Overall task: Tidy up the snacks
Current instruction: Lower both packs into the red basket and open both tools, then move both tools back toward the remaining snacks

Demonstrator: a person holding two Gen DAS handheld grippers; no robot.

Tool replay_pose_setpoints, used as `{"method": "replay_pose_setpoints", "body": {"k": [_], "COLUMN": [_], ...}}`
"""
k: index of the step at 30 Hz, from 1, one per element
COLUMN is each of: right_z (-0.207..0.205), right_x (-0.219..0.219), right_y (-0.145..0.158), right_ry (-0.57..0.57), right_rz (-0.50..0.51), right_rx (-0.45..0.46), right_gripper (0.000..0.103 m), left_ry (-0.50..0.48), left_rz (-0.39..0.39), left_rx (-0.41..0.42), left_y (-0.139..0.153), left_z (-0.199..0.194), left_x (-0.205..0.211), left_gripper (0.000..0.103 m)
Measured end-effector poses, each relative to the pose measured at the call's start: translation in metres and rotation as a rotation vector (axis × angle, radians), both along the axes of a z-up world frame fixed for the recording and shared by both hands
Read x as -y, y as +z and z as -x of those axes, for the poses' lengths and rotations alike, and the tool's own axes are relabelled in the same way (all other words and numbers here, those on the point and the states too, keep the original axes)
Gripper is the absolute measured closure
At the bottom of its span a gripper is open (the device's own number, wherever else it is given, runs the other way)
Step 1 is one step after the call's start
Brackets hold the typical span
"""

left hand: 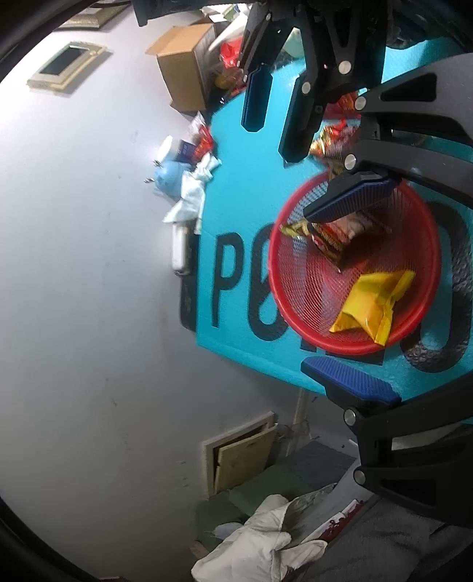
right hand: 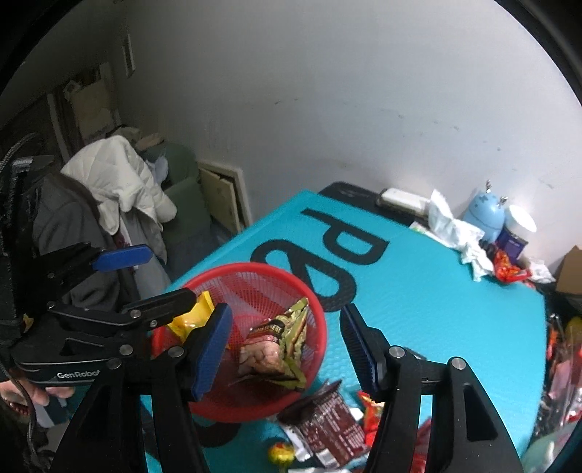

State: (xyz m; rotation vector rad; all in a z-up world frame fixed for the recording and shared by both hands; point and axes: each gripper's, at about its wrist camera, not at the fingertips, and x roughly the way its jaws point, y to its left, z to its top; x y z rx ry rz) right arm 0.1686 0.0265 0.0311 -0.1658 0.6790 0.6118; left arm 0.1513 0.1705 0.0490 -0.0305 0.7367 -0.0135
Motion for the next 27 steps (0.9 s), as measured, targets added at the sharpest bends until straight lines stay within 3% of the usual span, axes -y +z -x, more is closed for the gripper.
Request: {"method": "replay_pose_setpoints", "body": {"k": [13, 27], "right_z": [0.053, 0.121], "right_x": [0.041, 0.098], "right_y": [0.038, 0.053], "right_ry": [-0.040, -0.108], "right_rz": [-0.057, -0.081], "right_rx": [0.081, 0.148], "right_gripper": [0.041, 0.041], "left_ry": [-0.032, -0.125], "left_rz": [-0.025, -0.007], "left_rx": [0.115, 0.154], "left_y": [0.046, 0.059], "left_z": [0.046, 0.091], "left_x": [0.037, 0.092], "left_gripper": [0.028, 0.028]}}
